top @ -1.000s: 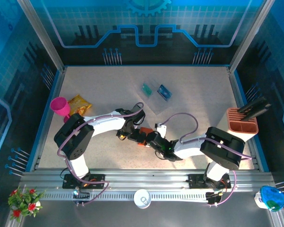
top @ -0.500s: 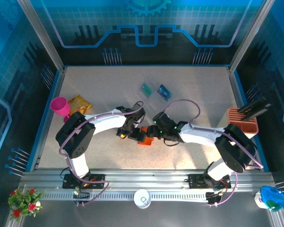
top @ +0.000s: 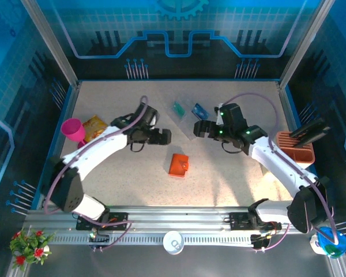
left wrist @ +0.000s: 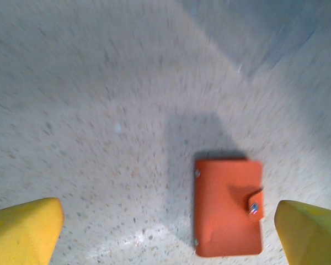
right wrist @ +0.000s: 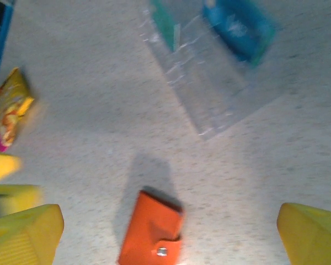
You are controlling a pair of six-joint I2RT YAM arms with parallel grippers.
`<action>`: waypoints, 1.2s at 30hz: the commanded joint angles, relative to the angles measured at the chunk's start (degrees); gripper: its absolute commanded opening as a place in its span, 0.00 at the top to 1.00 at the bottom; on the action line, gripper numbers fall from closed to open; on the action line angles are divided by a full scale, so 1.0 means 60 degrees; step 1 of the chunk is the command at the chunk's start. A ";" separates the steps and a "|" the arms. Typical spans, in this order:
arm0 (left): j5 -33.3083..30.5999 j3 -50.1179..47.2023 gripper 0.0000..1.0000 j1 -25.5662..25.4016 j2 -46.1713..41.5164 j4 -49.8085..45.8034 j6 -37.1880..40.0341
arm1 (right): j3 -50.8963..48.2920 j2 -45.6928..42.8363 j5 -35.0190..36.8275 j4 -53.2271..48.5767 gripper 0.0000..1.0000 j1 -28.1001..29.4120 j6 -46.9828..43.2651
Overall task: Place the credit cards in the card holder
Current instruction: Close the button on the card holder, then reset both arms
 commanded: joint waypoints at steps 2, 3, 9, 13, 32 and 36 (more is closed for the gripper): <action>-0.1177 -0.0500 0.01 0.0540 -0.1106 0.0940 0.0006 | -0.0196 -0.0051 0.0741 -0.0450 0.00 -0.0829 -0.1423; -0.1526 -0.0775 0.01 0.0666 -0.1392 0.1278 0.0234 | -0.0462 -0.0047 0.0947 -0.0105 0.00 -0.1025 -0.1586; -0.3739 -0.3469 0.01 0.0951 -0.3127 0.5159 0.2440 | -0.1841 -0.0017 0.1479 0.1885 0.00 -0.2434 -0.1940; -0.3952 -0.4929 0.01 0.1743 -0.3786 0.6883 0.2997 | -0.2414 0.0034 0.2584 0.3242 0.00 -0.2491 -0.3676; -0.2269 -0.7168 0.01 0.4249 -0.0075 1.2984 0.3469 | -0.4340 0.2212 0.0658 0.9543 0.00 -0.4020 -0.4977; -0.1595 -0.7425 0.01 0.4446 0.0614 1.4127 0.3467 | -0.4757 0.2299 -0.0561 1.0504 0.00 -0.4007 -0.5500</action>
